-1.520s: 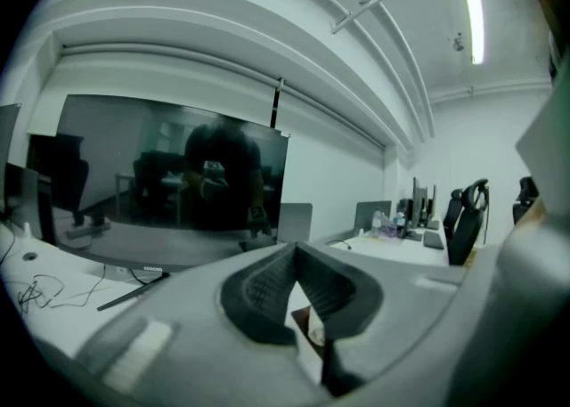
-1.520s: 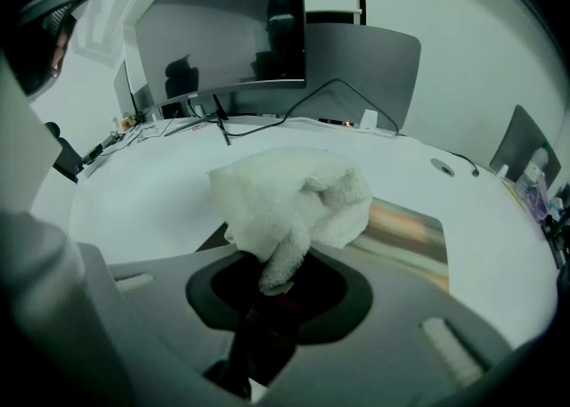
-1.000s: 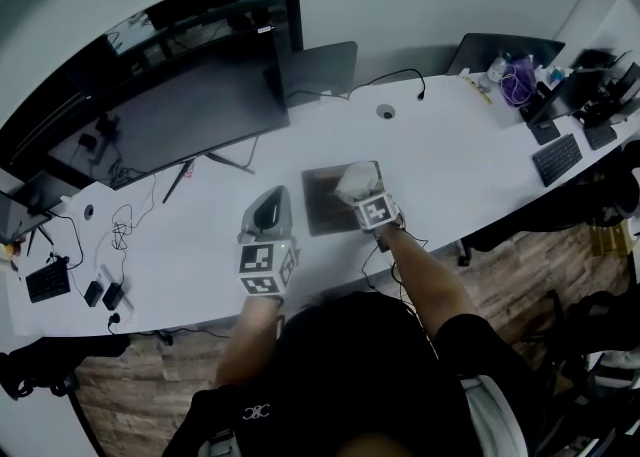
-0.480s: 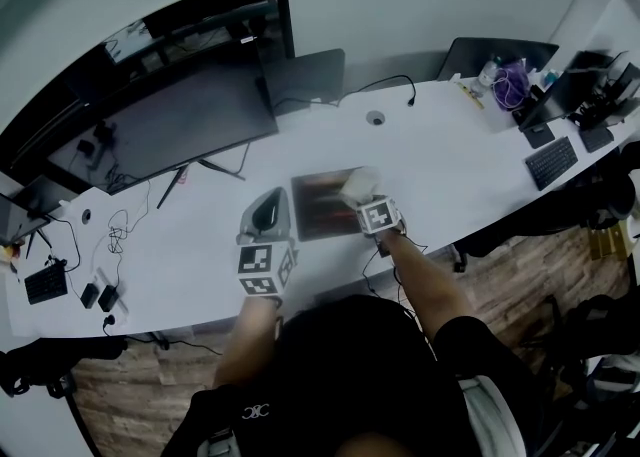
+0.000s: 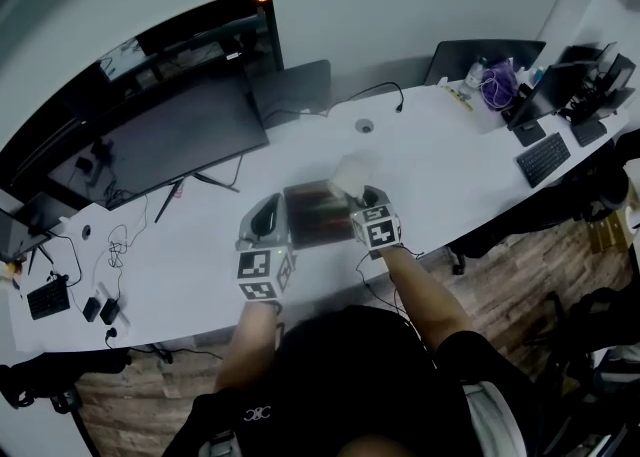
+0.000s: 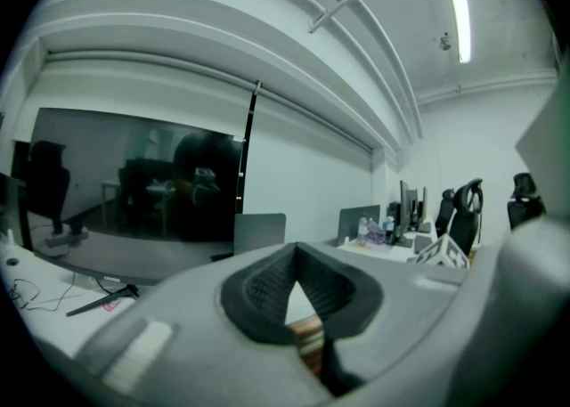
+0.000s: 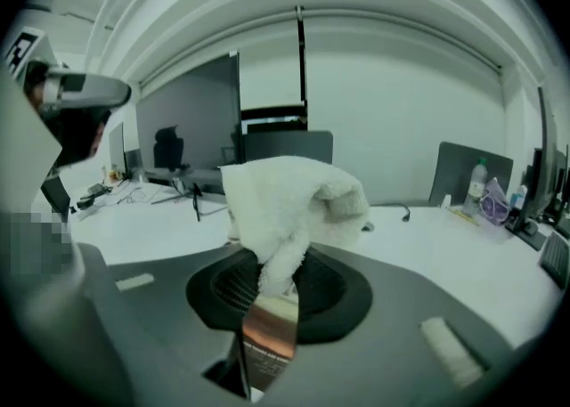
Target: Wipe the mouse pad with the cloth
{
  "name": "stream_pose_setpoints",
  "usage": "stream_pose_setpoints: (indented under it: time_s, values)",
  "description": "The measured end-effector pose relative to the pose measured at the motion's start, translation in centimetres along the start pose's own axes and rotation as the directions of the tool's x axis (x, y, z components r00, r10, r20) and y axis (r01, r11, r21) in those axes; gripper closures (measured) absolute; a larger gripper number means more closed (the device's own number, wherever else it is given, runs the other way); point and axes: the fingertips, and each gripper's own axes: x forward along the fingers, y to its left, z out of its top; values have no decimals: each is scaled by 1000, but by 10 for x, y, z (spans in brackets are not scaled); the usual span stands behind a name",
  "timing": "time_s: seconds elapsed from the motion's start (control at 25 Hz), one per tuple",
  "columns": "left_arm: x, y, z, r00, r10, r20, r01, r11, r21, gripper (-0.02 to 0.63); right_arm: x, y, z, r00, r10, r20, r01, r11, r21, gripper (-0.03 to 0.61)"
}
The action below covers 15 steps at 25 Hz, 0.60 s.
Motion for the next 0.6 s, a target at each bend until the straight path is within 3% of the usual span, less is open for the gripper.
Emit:
stream_pose_setpoints:
  time_s: [0.12,0.32,0.6]
  values:
    - [3,-6,3,1000,-11,10,11,1000,4,615,-28,6,49,990,-7,144,5,1000,11,499]
    - [10,-14,11,999,-26,28,26,1000,6,615,-81,8,113,936,-38,350,35,999,14,497]
    - [18,-26,9,998,-49,31,49,999,9,615,-118,5,126,893,-74,444,58,997,50,497]
